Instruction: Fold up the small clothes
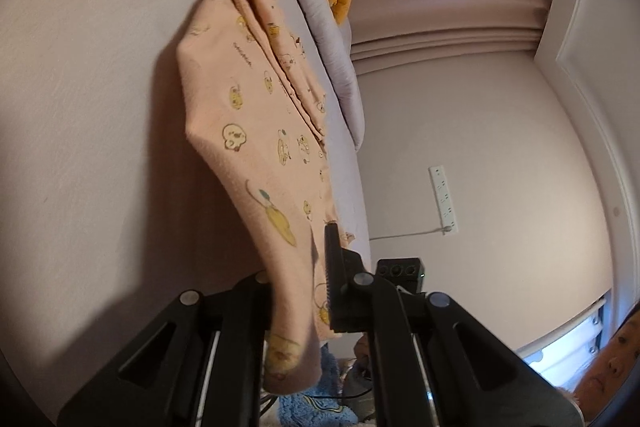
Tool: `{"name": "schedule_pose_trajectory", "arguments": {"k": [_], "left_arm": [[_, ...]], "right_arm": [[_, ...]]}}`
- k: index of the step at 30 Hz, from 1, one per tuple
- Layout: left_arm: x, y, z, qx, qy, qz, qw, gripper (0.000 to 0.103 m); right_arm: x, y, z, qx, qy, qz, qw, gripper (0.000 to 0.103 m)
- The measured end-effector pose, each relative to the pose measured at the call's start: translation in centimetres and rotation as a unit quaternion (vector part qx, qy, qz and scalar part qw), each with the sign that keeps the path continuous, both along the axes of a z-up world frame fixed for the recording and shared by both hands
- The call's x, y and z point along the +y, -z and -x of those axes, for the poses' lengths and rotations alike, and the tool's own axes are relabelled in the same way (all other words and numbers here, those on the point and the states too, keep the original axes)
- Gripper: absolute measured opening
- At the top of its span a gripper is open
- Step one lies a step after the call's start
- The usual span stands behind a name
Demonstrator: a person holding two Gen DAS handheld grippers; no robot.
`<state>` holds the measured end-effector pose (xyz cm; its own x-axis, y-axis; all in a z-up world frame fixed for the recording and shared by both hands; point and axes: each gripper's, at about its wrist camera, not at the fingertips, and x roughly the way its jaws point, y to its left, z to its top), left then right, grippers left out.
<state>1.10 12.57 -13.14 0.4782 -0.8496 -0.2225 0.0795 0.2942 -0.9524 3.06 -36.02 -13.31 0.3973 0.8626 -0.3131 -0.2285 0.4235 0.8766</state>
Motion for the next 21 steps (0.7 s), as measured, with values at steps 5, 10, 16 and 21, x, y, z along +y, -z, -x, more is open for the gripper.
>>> {"name": "schedule_pose_trajectory", "arguments": {"k": [5, 10, 16, 21], "left_arm": [[-0.2, -0.3, -1.2, 0.011, -0.013, -0.013, 0.9998, 0.005], [0.0, -1.5, -2.1, 0.0, -0.02, -0.002, 0.9998, 0.003], [-0.3, -2.3, -4.5, -0.032, -0.021, 0.046, 0.9982, 0.001], [-0.8, -2.5, -7.3, -0.035, -0.024, 0.063, 0.9971, 0.001]], "right_arm": [[0.9, -0.8, -0.9, -0.011, 0.0, -0.003, 1.0, 0.008], [1.2, -2.6, -1.9, -0.041, 0.013, -0.001, 0.999, 0.008], [1.5, -4.0, -3.8, -0.068, 0.019, -0.002, 0.997, 0.008], [1.7, -3.9, -5.2, -0.066, 0.018, -0.003, 0.998, 0.008]]}}
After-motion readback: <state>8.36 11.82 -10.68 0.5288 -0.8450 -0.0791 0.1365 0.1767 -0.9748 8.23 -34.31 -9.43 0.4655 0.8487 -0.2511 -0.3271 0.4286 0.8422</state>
